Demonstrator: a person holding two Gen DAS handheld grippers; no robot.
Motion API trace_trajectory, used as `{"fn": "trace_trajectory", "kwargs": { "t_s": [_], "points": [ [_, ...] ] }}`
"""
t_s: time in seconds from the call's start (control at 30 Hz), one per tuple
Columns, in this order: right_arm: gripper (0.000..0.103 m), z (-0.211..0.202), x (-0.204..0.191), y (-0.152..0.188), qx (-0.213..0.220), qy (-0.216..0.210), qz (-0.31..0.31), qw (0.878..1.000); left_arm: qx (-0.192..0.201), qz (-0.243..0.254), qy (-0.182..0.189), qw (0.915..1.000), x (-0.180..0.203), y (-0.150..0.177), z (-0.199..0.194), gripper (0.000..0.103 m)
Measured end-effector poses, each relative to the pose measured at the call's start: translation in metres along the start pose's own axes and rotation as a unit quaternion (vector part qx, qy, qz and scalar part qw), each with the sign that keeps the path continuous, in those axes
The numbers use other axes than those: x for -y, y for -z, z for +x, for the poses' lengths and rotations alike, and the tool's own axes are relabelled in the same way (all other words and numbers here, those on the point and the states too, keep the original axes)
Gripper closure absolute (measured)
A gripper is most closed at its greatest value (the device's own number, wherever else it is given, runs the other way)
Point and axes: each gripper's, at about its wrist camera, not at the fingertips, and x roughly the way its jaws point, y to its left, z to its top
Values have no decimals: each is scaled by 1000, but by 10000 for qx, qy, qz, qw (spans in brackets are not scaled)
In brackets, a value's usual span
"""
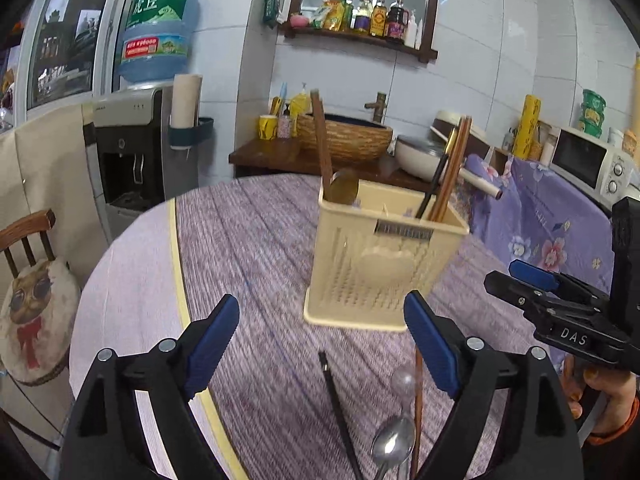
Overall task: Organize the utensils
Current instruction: 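Move both tools back down to the remaining utensils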
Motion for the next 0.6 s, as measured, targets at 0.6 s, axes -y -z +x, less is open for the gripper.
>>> {"fn": "trace_trajectory", "kwargs": {
  "t_s": [0.6],
  "points": [
    [6, 7, 0, 74, -564, 152, 26, 9983, 8, 264, -474, 9985, -7, 58, -12, 6]
  ]
}}
